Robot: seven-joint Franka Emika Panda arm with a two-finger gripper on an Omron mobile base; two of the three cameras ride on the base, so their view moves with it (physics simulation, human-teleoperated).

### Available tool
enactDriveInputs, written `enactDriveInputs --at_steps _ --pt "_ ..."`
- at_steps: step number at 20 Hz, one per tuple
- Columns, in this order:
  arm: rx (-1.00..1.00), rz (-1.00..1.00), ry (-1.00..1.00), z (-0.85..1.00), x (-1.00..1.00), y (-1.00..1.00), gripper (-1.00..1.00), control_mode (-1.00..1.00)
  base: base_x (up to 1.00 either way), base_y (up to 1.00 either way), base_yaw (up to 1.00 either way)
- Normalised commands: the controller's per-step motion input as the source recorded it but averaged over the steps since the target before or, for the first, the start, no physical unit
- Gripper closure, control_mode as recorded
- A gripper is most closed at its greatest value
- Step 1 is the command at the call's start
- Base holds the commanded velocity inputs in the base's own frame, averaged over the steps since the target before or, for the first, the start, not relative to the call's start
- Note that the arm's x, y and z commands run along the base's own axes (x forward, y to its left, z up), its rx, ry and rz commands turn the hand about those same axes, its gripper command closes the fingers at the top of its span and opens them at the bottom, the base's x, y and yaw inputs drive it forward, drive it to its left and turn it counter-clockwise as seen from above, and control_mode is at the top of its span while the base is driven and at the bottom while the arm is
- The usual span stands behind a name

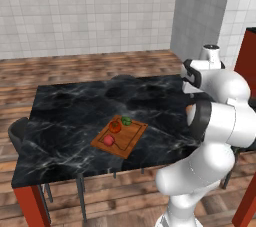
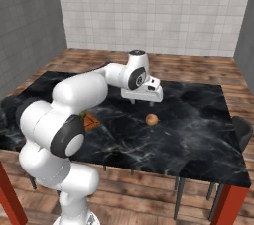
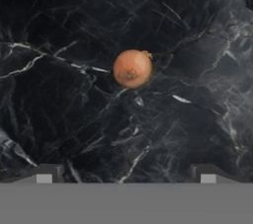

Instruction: Place the avocado, onion, tomato, and bell pepper on the cutting board.

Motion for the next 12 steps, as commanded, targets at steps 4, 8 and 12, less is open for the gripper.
enactDriveInputs --at_steps 4,8,12 --pt "0.00 0.00 0.00 -0.14 0.23 -0.07 -1.00 -1.00 0.00 0.00 0.00" --pt "0.00 0.00 0.00 -0.12 0.22 -0.01 -1.00 -1.00 0.00 0.00 0.00" --pt "0.00 0.00 0.00 -0.11 0.18 0.00 -1.00 -1.00 0.00 0.00 0.00"
